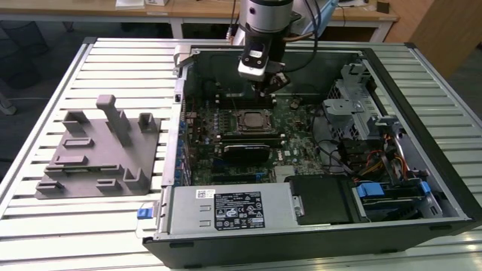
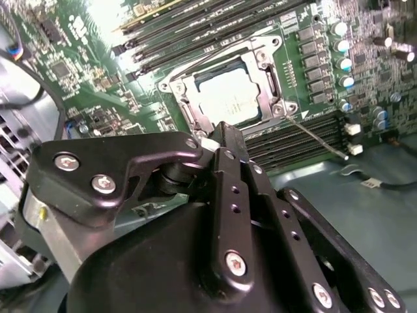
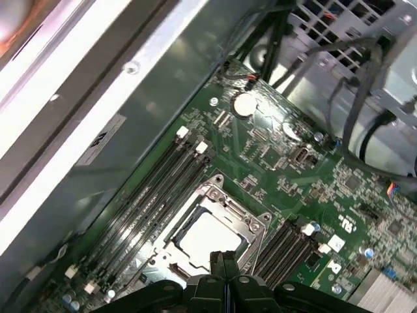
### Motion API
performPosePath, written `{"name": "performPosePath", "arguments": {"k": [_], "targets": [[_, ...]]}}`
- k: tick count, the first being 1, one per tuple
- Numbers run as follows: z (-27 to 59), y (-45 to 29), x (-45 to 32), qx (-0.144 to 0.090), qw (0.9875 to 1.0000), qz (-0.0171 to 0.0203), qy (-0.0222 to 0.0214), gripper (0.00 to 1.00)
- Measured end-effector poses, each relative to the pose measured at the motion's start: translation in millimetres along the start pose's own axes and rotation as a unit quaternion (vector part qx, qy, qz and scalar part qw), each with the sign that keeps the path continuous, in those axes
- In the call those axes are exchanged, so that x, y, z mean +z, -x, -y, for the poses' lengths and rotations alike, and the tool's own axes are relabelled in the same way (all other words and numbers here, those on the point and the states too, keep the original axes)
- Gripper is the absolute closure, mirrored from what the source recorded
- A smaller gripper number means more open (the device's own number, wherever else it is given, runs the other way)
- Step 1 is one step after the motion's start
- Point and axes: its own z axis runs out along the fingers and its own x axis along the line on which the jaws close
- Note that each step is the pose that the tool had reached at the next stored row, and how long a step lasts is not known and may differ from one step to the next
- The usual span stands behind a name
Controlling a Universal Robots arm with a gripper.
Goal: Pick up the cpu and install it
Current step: 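Install the first cpu locking lever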
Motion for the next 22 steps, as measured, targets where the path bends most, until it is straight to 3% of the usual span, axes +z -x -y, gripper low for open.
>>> {"name": "performPosePath", "arguments": {"k": [4, 7, 10, 14, 16, 19, 22], "targets": [[0.0, 0.0, 0.2, -0.036, 0.9993, -0.0006, 0.0013, 0.89], [0.0, 0.0, 0.5, -0.064, 0.998, -0.0011, 0.0023, 0.89], [0.0, 0.0, 0.8, -0.091, 0.9959, -0.0015, 0.0032, 0.89], [0.0, 0.0, 1.4, -0.125, 0.9921, -0.0023, 0.0041, 0.89], [0.0, -0.1, 1.5, -0.137, 0.9906, -0.005, 0.0022, 0.89], [0.0, 0.0, 1.5, -0.143, 0.9896, -0.0141, -0.0057, 0.89], [0.1, -0.1, 1.7, -0.143, 0.9896, -0.0152, -0.0063, 0.89]]}}
